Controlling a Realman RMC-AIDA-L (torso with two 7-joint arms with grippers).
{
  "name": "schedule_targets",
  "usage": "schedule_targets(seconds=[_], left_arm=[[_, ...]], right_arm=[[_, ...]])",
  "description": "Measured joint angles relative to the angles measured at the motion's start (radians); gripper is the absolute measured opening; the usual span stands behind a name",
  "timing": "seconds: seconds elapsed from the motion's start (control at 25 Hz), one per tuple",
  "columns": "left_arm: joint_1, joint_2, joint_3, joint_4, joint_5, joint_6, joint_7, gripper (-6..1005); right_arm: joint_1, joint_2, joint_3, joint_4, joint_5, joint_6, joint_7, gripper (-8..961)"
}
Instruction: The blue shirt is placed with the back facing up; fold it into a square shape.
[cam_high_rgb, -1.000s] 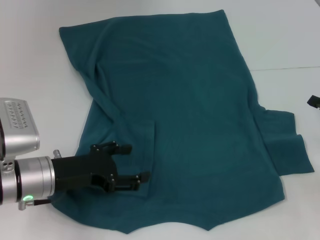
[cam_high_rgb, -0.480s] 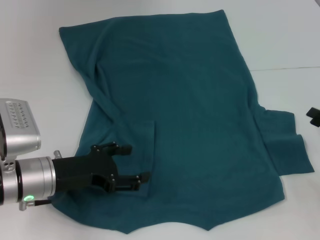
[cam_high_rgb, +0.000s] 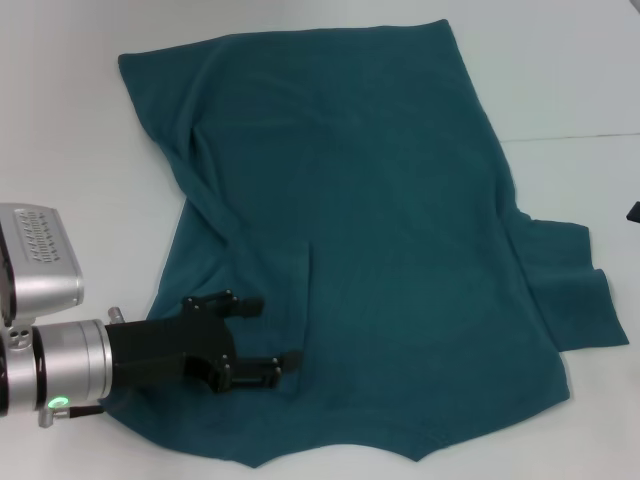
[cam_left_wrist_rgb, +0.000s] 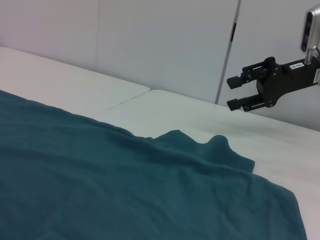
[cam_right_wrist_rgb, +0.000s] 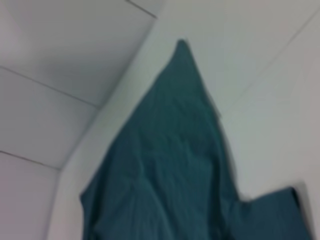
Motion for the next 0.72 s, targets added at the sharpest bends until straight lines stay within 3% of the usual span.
schedule_targets(seconds=[0.32, 0.72], left_arm=[[0.002, 0.0, 0.0, 0.0, 0.001, 0.006, 0.0, 906], [0.002, 0.0, 0.0, 0.0, 0.004, 0.001, 0.0, 906]], right_arm=[[0.018, 0.006, -0.003, -0.054, -0.081, 0.004, 0.063, 714], [0.023, 0.027, -0.007, -0.029, -0.14, 0.042, 0.065, 762]])
